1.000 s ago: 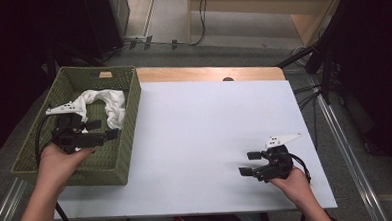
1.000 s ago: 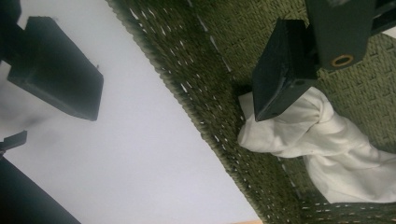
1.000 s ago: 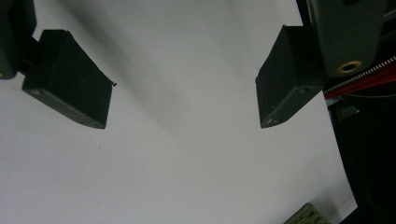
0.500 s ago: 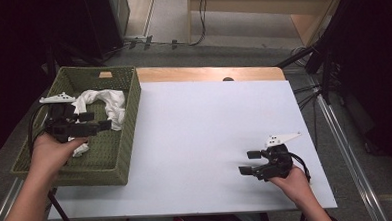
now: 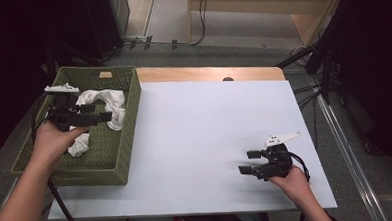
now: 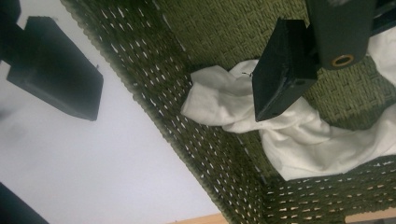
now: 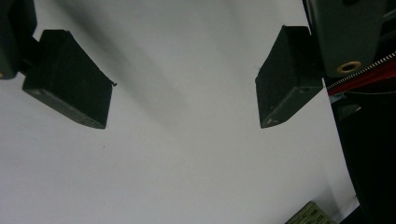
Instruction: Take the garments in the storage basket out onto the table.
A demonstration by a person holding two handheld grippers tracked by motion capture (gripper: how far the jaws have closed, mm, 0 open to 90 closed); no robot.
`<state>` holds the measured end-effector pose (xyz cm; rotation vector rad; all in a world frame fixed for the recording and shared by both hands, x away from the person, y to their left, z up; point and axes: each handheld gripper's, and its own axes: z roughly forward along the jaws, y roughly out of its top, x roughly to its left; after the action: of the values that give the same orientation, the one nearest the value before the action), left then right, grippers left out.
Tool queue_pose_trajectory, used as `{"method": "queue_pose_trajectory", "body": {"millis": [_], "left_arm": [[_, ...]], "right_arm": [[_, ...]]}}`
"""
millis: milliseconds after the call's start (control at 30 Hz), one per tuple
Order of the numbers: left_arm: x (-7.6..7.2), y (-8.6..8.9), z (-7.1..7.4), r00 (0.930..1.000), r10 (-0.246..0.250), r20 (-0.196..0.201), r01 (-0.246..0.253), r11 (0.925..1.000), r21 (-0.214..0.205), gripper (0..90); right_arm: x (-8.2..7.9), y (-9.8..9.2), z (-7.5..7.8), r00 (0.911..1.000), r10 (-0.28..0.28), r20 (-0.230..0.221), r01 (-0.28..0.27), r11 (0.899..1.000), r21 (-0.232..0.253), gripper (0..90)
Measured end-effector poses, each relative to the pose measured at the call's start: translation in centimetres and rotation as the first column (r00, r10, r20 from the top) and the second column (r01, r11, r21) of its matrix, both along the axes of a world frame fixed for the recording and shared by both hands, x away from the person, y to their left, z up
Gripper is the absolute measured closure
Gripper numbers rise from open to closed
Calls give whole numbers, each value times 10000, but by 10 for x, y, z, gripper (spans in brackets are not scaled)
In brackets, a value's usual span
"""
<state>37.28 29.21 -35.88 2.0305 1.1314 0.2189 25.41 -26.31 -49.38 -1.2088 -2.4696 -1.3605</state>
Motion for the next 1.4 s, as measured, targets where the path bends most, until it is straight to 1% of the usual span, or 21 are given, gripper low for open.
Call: {"method": "queue_pose_trajectory", "body": {"millis": [33,200,233,367,467,533,600,633,733,800,833,867,933,967,1033,1100,1133,1167,1267,1333,1400], "left_arm": [[5,3,0,10000,-9,-78,8,9998,-211,169],[13,9,1,9998,173,-123,-176,9995,-255,169],[17,10,0,9995,276,-158,-279,9994,-197,168],[22,11,-1,9991,346,-229,-343,9993,121,168],[25,9,-1,9992,382,-123,-378,9987,335,167],[27,8,-2,9996,265,-30,-264,9989,381,159],[30,8,-1,9997,221,-75,-218,9990,385,160],[32,9,1,9997,228,6,-228,9988,428,159],[35,9,1,9996,280,44,-282,9982,536,160],[39,10,1,9996,262,-58,-258,9978,615,160],[41,11,1,9997,260,-13,-258,9965,791,160],[42,11,2,9997,218,75,-224,9963,831,160],[48,14,4,9996,204,184,-218,9965,804,160],[48,14,4,9996,204,184,-218,9965,804,160],[52,16,3,9995,304,117,-312,9964,788,160],[57,18,2,9994,354,12,-354,9964,766,160],[61,20,1,9989,470,-8,-468,9959,769,160],[61,20,1,9989,470,-8,-468,9959,769,161],[68,24,-4,9981,618,-25,-617,9973,398,166],[73,26,-8,9970,768,27,-769,9957,508,166],[77,28,-13,9965,838,-43,-834,9950,543,170]], "right_arm": [[0,0,0,10000,-11,-19,11,10000,-21,169],[0,-1,0,10000,-72,15,72,10000,16,169],[0,-2,0,10000,-70,19,70,10000,-3,169],[0,-2,1,10000,-55,54,55,10000,-12,169],[-1,0,1,10000,-11,83,11,10000,-3,169],[-1,0,0,9999,24,106,-23,10000,-60,169],[-1,0,0,10000,-3,84,4,10000,-55,169],[-1,0,0,10000,-23,73,23,10000,-34,169],[-1,-2,-1,10000,-52,40,52,10000,-49,169],[-1,-1,0,10000,-33,56,33,10000,-4,169],[-2,-1,1,10000,-20,56,20,10000,-15,169],[-2,-1,1,10000,-20,56,20,10000,-15,169],[-2,2,1,9999,89,95,-89,10000,-41,169],[-2,2,1,9999,89,95,-89,10000,-41,169],[-1,4,-1,9999,165,-12,-165,9998,-94,169],[-1,5,-2,9998,199,-16,-199,9997,-104,169],[-1,6,-1,9998,211,24,-211,9997,-110,169],[-1,6,-1,9998,211,24,-211,9997,-110,169],[-1,5,-2,9998,193,42,-192,9998,-95,168],[-1,5,-2,9999,169,25,-168,9998,-72,168],[0,3,-2,9999,133,17,-133,9999,-25,168]]}}
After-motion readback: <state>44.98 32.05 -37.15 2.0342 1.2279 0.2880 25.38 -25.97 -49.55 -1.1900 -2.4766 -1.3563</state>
